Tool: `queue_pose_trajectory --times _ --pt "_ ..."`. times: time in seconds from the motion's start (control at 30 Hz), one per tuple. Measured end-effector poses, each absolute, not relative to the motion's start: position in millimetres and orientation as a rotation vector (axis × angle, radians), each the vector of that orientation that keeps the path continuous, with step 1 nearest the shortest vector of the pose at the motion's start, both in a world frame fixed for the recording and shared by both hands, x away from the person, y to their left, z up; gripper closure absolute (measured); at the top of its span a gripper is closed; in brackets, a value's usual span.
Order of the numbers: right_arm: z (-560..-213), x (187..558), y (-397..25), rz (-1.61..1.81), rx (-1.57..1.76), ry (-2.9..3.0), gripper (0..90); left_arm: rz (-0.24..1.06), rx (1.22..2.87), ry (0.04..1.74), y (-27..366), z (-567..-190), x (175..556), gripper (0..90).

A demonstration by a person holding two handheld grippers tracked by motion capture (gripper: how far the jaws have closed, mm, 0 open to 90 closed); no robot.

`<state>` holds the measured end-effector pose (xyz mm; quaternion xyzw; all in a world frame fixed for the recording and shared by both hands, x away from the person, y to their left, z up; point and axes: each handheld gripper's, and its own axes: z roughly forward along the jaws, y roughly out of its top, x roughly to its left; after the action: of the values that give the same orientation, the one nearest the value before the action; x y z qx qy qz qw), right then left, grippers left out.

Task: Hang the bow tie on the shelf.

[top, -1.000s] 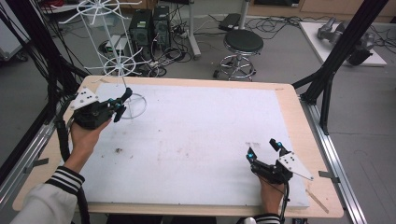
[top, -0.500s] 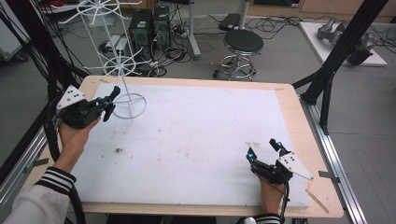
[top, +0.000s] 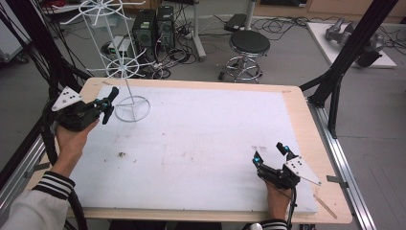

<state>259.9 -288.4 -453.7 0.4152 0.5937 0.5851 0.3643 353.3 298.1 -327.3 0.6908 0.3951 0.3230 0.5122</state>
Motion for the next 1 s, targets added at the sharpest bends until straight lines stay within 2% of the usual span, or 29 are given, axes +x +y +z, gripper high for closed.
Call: queue_pose_trajectory --times 0.53,1.0 --pt "-453.8 260.0 -288.4 1.506 1.067 1.527 9.3 0.82 1.627 0.9 291.4 -300.8 350.1 88.1" --pt "-453.8 259.9 -288.6 1.508 1.07 1.528 9.3 0.837 1.666 0.869 275.7 -298.9 353.1 88.1"
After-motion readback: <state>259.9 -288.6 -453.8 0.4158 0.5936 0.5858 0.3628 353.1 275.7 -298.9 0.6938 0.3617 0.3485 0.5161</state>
